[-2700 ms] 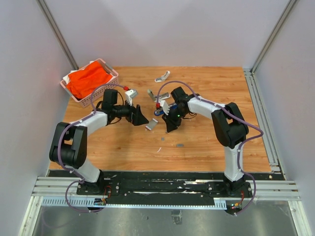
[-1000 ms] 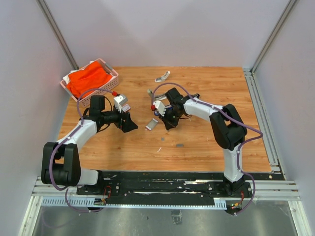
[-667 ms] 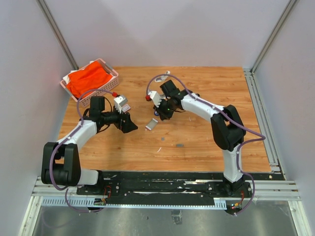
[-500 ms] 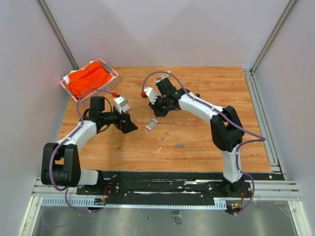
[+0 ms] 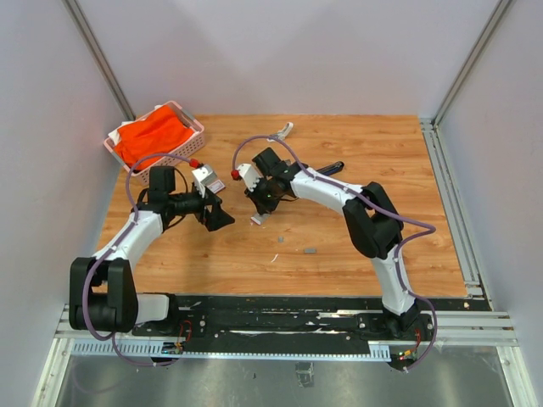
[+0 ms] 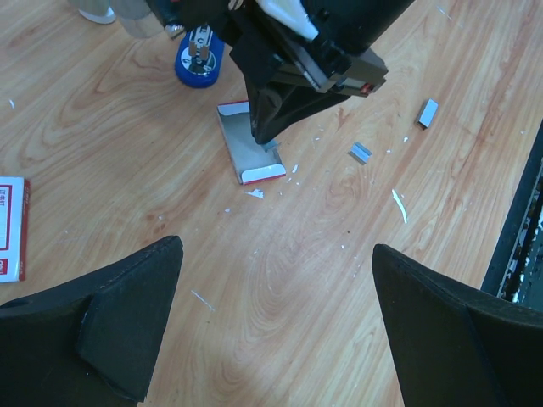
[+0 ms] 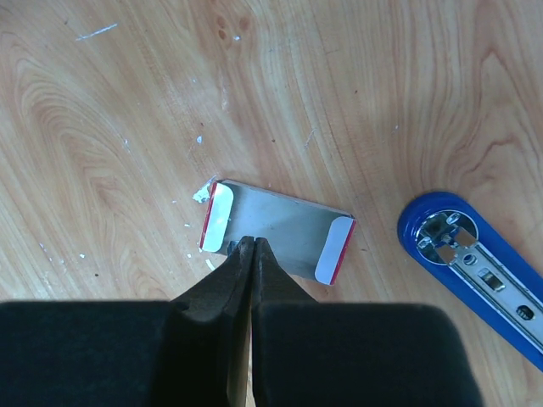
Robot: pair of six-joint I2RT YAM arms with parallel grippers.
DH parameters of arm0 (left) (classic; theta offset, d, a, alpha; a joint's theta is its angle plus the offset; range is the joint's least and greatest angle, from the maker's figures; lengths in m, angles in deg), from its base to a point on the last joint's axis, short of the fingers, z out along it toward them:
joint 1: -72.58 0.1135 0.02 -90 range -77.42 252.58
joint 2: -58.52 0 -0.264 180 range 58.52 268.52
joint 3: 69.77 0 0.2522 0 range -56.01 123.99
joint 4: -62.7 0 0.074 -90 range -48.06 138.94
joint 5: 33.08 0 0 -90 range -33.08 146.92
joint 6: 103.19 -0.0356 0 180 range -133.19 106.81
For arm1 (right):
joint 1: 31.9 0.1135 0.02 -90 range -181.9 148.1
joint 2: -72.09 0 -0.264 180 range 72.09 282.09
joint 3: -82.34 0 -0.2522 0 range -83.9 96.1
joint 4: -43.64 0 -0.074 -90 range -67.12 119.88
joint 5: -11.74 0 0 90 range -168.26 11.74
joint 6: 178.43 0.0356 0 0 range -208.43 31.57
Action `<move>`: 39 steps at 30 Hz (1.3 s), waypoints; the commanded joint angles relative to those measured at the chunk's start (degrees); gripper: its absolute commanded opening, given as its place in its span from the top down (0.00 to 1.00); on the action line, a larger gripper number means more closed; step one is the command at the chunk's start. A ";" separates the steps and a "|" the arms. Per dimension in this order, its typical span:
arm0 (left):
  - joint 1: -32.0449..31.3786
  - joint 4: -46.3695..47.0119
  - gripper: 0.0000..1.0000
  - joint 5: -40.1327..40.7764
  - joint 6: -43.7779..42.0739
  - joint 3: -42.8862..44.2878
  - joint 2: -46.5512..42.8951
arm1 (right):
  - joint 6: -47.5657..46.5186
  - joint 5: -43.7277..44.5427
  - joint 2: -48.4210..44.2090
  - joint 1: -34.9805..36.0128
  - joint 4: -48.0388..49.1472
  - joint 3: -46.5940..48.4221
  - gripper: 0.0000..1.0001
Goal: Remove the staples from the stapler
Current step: Place the staple at the center of the board.
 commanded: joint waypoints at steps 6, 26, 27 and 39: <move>1.36 -0.75 0.02 -2.94 -2.02 -0.65 -1.38 | 3.13 1.66 3.20 1.23 0.40 3.19 0.99; 1.66 -0.40 0.02 -3.94 -2.19 -0.89 0.11 | 3.08 4.59 5.31 1.87 -0.70 5.28 0.98; 1.67 -0.34 0.02 -3.96 -2.19 -0.86 0.11 | 3.06 4.64 5.32 1.89 -0.66 5.19 0.98; 1.67 -0.35 0.02 -4.14 -2.28 -0.98 0.28 | 2.30 6.26 6.06 2.54 -0.67 5.10 0.97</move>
